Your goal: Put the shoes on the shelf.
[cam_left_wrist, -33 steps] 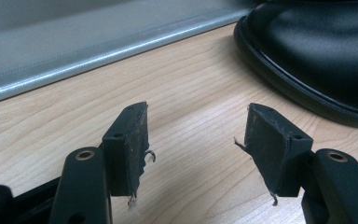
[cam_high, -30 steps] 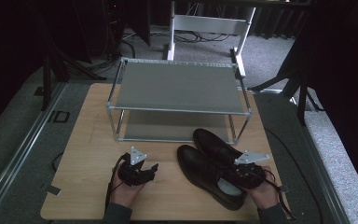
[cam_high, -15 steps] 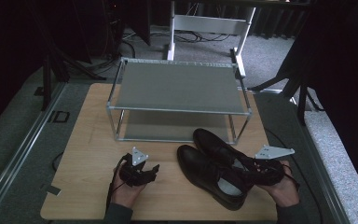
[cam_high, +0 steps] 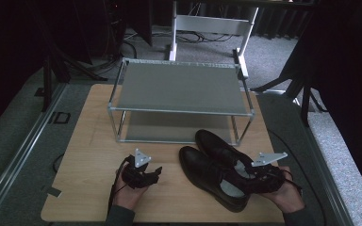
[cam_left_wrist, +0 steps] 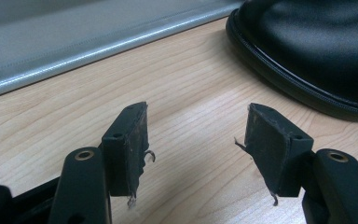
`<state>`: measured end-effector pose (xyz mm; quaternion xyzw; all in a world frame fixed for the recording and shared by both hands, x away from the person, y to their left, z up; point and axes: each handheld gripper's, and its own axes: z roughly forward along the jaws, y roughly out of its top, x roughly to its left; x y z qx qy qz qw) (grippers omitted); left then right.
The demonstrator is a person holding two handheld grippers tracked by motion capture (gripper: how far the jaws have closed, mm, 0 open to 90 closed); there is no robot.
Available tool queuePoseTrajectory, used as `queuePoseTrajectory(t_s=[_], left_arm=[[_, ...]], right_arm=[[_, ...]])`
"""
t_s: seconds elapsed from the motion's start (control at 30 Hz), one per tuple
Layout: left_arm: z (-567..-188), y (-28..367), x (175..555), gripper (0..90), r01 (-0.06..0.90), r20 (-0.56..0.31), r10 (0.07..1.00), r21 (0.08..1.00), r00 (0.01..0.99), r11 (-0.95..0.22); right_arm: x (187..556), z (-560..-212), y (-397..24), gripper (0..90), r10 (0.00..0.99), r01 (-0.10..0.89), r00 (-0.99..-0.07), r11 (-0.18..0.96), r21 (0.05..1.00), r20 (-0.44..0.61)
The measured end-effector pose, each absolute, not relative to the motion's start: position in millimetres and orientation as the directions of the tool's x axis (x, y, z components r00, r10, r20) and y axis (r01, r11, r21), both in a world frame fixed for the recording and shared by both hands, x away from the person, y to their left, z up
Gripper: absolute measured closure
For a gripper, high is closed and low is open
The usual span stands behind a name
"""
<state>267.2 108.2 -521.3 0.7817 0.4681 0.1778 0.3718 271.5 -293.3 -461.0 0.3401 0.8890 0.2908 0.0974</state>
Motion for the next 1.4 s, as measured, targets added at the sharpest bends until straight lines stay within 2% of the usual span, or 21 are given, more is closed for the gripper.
queuePoseTrajectory(t_s=[0.33, 0.67, 1.13, 1.27, 1.4], left_arm=[[-523, 107, 268, 40.0, 0.603, -0.070, 0.863, 0.744, 0.500, -0.289], [-524, 107, 268, 39.8, 0.602, -0.070, 0.862, 0.743, 0.502, -0.291], [-523, 109, 268, 39.6, 0.602, -0.070, 0.866, 0.747, 0.494, -0.283], [-523, 107, 268, 39.5, 0.601, -0.070, 0.864, 0.746, 0.499, -0.287], [-524, 106, 268, 39.5, 0.601, -0.068, 0.861, 0.743, 0.503, -0.293]], right_arm=[[275, -469, -287, 36.3, 0.634, 0.548, -0.773, 0.654, 0.522, 0.018], [277, -476, -285, 33.8, 0.647, 0.586, -0.762, 0.676, 0.446, 0.020], [280, -471, -285, 40.0, 0.653, 0.625, -0.753, 0.674, 0.394, 0.078], [282, -476, -283, 41.7, 0.656, 0.625, -0.752, 0.684, 0.377, 0.057], [285, -481, -280, 49.5, 0.669, 0.636, -0.742, 0.675, 0.373, 0.055]])
